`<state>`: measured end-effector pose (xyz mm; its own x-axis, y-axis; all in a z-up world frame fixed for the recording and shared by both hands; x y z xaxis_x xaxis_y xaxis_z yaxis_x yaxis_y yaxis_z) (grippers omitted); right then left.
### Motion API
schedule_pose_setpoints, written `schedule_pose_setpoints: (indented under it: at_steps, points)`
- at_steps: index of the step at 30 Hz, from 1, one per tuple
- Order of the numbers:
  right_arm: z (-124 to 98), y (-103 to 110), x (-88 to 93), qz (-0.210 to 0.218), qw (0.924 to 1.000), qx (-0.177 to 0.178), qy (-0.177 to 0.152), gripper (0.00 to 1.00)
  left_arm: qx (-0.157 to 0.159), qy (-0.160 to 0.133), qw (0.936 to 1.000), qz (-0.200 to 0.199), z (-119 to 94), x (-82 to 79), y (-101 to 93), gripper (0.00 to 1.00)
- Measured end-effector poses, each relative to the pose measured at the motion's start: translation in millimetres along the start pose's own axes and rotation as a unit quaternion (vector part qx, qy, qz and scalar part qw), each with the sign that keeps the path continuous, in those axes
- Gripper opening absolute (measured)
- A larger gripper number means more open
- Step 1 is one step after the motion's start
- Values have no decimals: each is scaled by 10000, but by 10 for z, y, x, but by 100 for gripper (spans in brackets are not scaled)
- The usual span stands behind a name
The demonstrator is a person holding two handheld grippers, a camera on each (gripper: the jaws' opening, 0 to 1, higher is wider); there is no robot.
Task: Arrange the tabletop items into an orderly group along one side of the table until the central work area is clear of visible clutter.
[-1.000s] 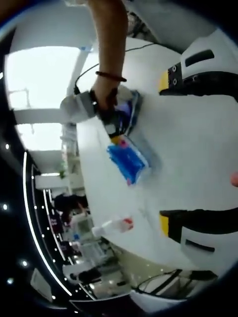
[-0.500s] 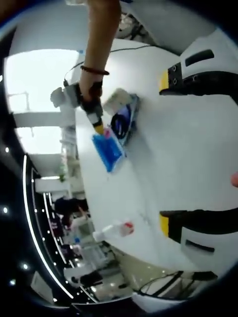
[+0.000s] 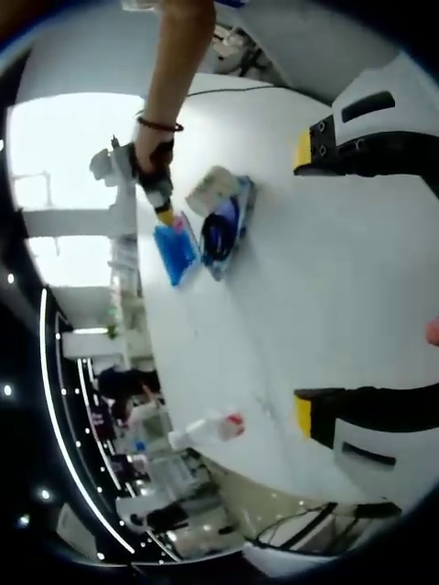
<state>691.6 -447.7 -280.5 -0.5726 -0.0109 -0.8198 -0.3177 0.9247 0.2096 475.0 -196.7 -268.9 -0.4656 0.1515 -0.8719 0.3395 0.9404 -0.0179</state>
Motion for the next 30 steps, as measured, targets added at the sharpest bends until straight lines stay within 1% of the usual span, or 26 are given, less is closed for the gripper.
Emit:
schedule_pose_setpoints:
  at_steps: [7,8,9,12,14,18,21,22,23,27,30]
  points:
    - [-82,-335,-63,57,9998,204,-67,1,49,-6,9999,-107,2,8,-12,93]
    - [-85,-352,-67,59,9997,211,-73,1,53,-18,9999,-124,3,8,-12,93]
    - [-101,-430,-81,90,9996,266,-89,1,55,-20,9999,-128,3,8,-12,93]
    - [-112,-548,-96,112,9994,328,-89,1,143,-130,9993,-306,8,-19,-31,93]
    - [-117,-633,-106,145,9993,334,-101,1,193,-151,9990,-370,7,-23,-42,94]
    - [-140,-830,-126,119,9984,539,-75,1,200,-124,9992,-337,13,-14,-54,94]
    - [-155,-960,-139,217,9979,613,-54,1,266,-97,9988,-402,18,2,-74,93]
    - [-162,-998,-146,182,9976,660,-53,1,284,-104,9986,-436,20,2,-79,93]
    - [-166,-1081,-166,164,9973,719,-50,1,285,-97,9986,-442,20,6,-78,93]
    - [-192,-1272,-161,15,9959,903,22,1,230,-6,9991,-361,22,35,-65,93]
    - [-191,-1358,-149,4,9954,954,62,1,222,-11,9993,-295,25,27,-70,93]
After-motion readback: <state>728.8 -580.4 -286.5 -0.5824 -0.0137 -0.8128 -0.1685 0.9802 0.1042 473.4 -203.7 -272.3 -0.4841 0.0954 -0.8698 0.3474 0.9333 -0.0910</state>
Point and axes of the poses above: the point that each gripper's makers call its tool centre point, and the gripper's own axes: z roughly forward along the fingers, y roughly to its left, x roughly out of its underside, the point moved 2 cm from there along -z, roughly backward along the fingers, and after that the axes turned 2 degrees about -z, right-handed, at the moved point
